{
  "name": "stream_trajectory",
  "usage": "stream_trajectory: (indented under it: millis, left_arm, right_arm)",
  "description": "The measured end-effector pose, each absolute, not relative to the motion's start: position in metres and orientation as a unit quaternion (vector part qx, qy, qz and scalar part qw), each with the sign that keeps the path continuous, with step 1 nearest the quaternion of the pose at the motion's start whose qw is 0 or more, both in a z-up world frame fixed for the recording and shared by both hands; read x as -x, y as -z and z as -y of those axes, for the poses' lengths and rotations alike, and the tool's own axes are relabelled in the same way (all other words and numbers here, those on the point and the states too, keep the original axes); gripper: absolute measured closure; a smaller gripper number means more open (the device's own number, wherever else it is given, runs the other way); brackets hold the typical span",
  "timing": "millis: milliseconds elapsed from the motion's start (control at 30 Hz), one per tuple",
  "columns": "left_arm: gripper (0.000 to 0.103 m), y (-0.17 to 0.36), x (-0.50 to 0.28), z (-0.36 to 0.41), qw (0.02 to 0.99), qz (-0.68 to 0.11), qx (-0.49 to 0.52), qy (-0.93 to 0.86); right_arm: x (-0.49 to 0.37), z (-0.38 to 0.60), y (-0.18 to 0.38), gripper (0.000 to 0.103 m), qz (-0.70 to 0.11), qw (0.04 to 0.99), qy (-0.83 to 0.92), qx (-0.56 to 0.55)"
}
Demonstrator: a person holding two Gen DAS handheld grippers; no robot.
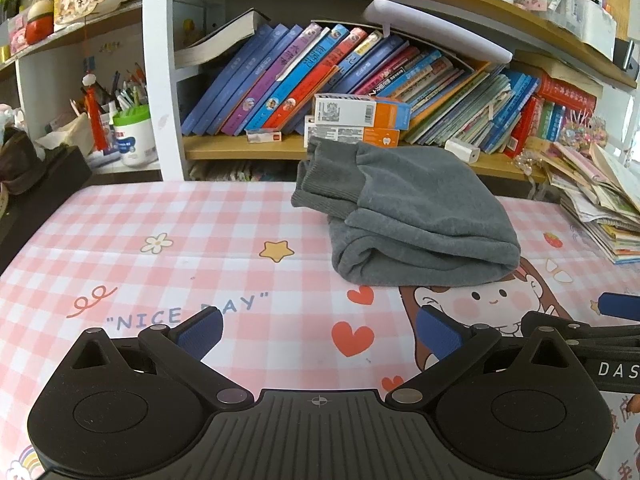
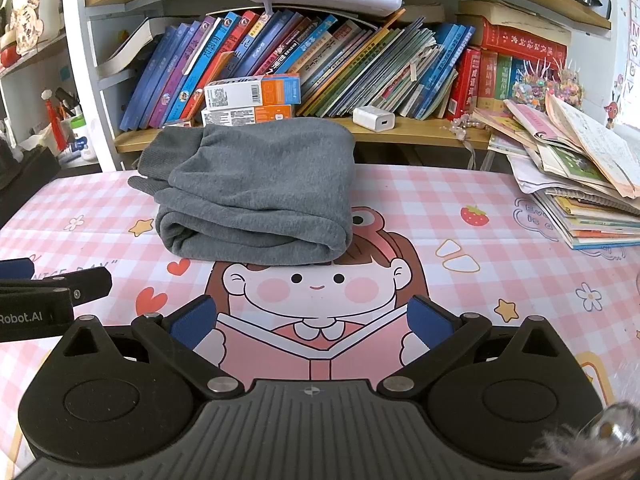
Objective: Fold clothes
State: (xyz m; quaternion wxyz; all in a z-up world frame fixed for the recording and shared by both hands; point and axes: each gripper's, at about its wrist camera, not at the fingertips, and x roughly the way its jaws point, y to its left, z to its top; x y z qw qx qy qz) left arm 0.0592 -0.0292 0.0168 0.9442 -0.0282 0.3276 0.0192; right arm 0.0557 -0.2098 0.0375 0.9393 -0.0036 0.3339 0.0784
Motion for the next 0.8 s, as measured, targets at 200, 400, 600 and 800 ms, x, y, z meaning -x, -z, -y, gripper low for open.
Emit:
stream_trajectory:
  millis: [200,400,600,800]
  left_arm:
    - [0.000,-0.0189,-0.0571,0.0313,0.946,-0.322,0.019,-0.011]
    - [0.000,-0.0198,-0.0568,0.0337,0.947,-0.320,0.012,-0.005]
    - [0.000,-0.0194,-0.0551,0.0294,0.947,-0.319,0.033,-0.002]
    - [0.000,-0.0176,-0.0561,0.0272,0.943,-0.329,0.042,0.004]
  right_arm:
    - [-0.0549,0.2092,-0.0379,0.000,-0.333,0.940,-0.079,0.004]
    - [-0.0537,0.2086,-0.0379,0.000,-0.334,0.939,-0.079,0.004]
    - [-0.0534,0.2086,-0.0372,0.000,-0.336,0.939,-0.078,0.003]
    - [-0.0542,0.2078,-0.0363,0.000,-0.338,0.938,-0.080,0.003]
